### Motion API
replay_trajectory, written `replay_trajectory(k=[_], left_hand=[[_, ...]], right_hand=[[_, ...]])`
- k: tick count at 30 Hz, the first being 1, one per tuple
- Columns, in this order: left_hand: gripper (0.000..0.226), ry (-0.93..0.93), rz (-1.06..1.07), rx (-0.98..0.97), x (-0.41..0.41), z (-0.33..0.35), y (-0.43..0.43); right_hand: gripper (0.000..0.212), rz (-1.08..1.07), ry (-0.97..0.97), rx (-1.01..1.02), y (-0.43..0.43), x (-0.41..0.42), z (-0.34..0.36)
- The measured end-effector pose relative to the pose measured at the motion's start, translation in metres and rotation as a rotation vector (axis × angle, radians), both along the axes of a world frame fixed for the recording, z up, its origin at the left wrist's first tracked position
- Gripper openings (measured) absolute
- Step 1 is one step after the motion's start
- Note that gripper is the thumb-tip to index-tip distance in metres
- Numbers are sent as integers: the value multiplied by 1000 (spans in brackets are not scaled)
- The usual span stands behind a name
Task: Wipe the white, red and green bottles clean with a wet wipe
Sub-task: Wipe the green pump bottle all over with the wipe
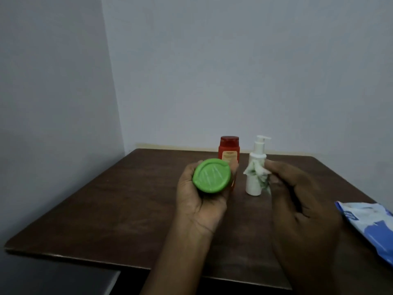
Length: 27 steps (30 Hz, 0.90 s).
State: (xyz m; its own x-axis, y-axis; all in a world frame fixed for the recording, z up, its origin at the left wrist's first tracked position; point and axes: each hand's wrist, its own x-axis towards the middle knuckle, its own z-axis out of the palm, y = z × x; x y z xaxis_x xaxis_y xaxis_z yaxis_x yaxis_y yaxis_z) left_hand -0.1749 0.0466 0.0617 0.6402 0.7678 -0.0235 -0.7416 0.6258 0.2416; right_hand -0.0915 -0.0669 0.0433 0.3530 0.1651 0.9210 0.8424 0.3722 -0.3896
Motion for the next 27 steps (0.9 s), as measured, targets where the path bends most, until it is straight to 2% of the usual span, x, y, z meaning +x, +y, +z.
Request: replay_trajectory(k=[2,4,6,9,15,20,22,24,25,27], left_hand=[[27,67,39,1,6,-7,-4],[21,116,14,-21,9,-19,-6],[38,143,-23,-13,7,-28,-12],[63,141,5,-2,6,-32,-24],[68,250,35,44,-1,-31,-27],[62,298,49,25,0,-30,-26],[57,319,70,9,0,-30,-25],[43,323,69,12,-1,-32,-23],[42,329,60,15,-3,-31,-25],[51,342,66,35,0,-34,-22]], right_hand=[[26,-33,-116,-27,2,-3,-6],[26,-31,-220,-83,6,-7,-11],[23,-16,-264,-136,11,-12,-16],[20,-102,-348,-237,18,-18,-17],[18,-44,-439,-337,10,-25,-19],[15,-199,-354,-369,0,-20,-19],[11,-158,-424,-369,4,-24,-20],[14,-33,-407,-345,10,-31,-22],[16,-11,-392,-338,12,-33,-23],[15,-122,-345,-321,12,-35,-26]])
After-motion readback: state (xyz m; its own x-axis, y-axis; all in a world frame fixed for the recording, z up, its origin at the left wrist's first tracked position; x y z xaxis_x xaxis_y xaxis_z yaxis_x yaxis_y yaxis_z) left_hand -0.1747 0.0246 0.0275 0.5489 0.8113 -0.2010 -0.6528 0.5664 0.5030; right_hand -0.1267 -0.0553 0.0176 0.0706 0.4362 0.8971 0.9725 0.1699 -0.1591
